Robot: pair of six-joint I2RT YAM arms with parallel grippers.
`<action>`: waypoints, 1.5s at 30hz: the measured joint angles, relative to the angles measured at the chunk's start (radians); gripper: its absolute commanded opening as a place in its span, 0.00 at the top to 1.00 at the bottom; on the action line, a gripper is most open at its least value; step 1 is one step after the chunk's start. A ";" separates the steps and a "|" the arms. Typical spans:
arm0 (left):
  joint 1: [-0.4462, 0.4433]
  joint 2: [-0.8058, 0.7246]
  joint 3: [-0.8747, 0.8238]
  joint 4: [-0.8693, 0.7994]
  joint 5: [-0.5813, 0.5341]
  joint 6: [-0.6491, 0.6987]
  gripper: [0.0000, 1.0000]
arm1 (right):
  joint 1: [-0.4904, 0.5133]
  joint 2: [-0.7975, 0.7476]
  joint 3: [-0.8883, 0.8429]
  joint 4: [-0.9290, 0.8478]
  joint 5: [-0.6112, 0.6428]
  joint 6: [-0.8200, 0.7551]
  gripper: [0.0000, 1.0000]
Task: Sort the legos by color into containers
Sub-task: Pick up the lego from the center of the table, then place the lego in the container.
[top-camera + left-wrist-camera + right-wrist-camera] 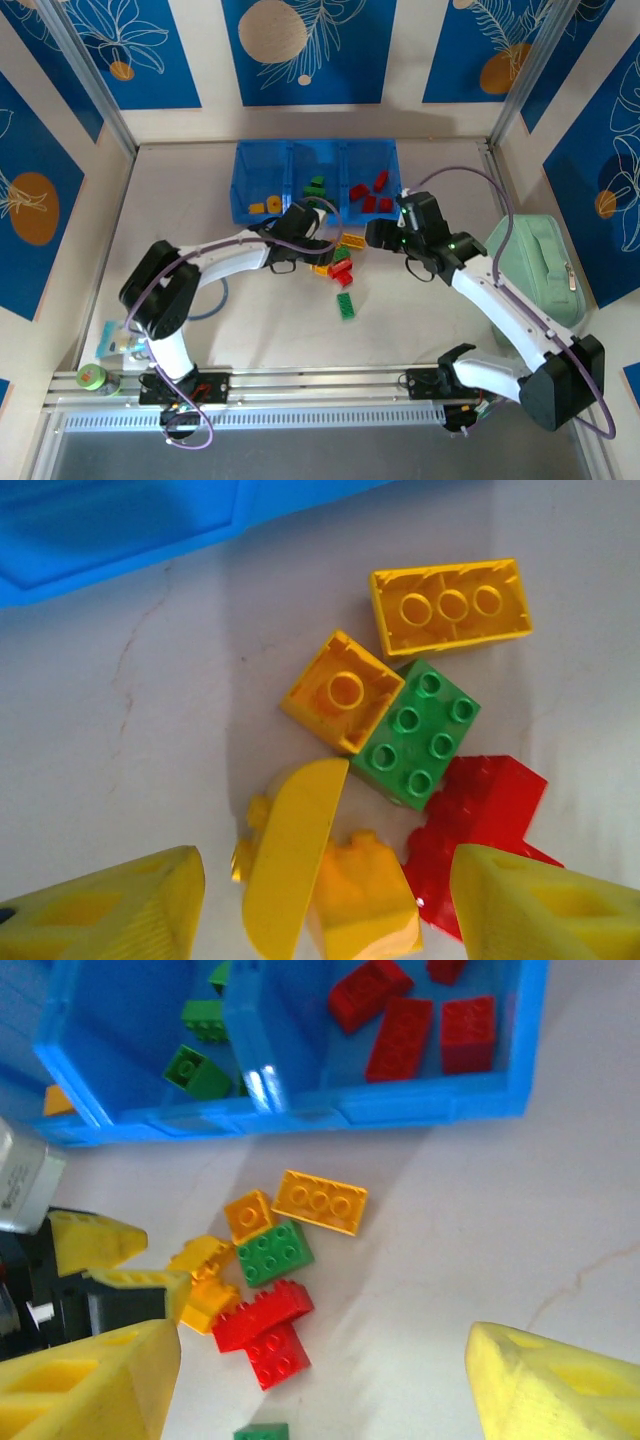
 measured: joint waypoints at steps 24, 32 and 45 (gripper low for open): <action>0.002 0.078 0.016 -0.088 -0.086 0.037 0.73 | -0.113 -0.116 -0.174 0.032 -0.094 0.047 0.25; 0.136 -0.148 -0.100 -0.088 -0.052 -0.009 0.73 | -0.112 -0.117 -0.184 0.045 -0.115 0.066 0.26; 0.339 -0.210 -0.061 -0.095 -0.046 -0.018 0.73 | -0.047 -0.116 -0.214 0.053 -0.135 0.092 0.27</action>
